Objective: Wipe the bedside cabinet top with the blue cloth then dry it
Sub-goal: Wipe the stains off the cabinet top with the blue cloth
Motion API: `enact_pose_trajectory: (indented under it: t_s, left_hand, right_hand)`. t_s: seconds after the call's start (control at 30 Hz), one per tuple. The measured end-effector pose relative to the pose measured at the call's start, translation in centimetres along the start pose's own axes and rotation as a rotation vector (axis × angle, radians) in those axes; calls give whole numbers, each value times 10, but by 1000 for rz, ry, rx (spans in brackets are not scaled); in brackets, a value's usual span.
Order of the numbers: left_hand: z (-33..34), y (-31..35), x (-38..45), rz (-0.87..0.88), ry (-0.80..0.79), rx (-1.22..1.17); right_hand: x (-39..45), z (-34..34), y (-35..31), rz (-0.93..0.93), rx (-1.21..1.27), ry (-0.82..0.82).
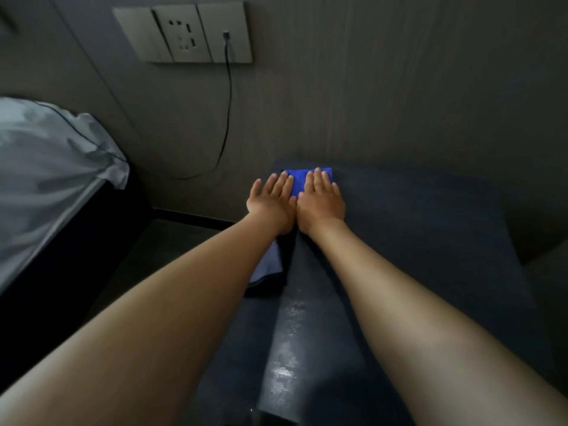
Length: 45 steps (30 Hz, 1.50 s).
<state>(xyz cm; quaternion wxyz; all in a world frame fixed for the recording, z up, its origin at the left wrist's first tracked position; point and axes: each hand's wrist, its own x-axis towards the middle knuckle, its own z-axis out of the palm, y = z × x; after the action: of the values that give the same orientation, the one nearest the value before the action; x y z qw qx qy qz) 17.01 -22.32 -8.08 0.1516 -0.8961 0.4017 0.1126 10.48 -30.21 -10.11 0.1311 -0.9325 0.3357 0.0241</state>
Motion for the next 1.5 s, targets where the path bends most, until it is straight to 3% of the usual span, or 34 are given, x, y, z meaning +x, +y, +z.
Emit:
enact_pose_trajectory:
  t_s: [0.4, 0.6, 1.17, 1.5]
  left_hand:
    - [-2, 3, -15, -55, -41, 51]
    - [-8, 61, -25, 0, 16, 184]
    - [-29, 266, -74, 275, 85, 88]
    - [-22, 282, -109, 299, 64, 62]
  right_hand:
    - [-14, -1, -2, -41, 26, -48]
    - [-37, -8, 50, 34, 22, -5]
    - [-143, -39, 244, 286, -42, 93]
    - [-181, -33, 256, 306, -34, 86]
